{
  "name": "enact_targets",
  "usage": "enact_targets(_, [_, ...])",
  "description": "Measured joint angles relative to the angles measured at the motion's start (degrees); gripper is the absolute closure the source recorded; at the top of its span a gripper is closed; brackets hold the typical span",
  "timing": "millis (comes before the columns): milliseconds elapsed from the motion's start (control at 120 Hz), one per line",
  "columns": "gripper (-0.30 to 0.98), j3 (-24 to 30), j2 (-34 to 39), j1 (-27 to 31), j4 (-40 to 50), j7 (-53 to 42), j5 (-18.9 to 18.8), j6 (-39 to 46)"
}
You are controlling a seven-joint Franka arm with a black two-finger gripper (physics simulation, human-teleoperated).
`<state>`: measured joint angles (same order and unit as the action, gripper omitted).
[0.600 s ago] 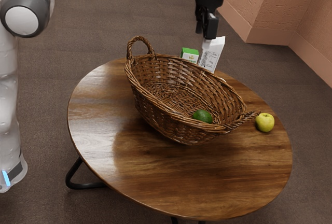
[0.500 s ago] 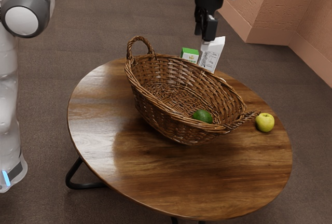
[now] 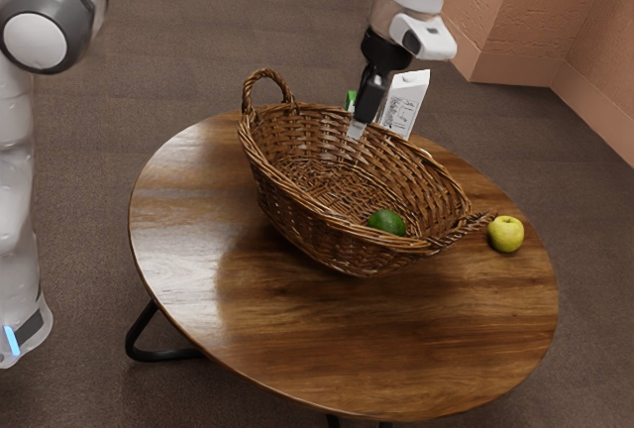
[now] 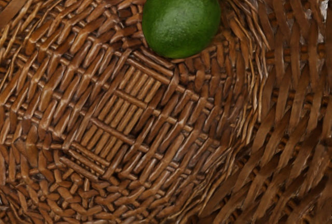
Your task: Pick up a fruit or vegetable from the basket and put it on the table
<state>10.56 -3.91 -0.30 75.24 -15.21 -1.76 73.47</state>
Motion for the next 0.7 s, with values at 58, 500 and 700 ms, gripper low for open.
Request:
enact_targets(58, [0.0,-0.1,1.2,-0.4,4.3,-2.9,-0.8,2.6])
enact_targets(500, [0.0,0.3,2.8,4.4,13.5,-18.7,-2.0,17.3])
enact_targets(700, [0.0,2.0,0.0,4.0,13.4,-21.5,-1.1,20.3])
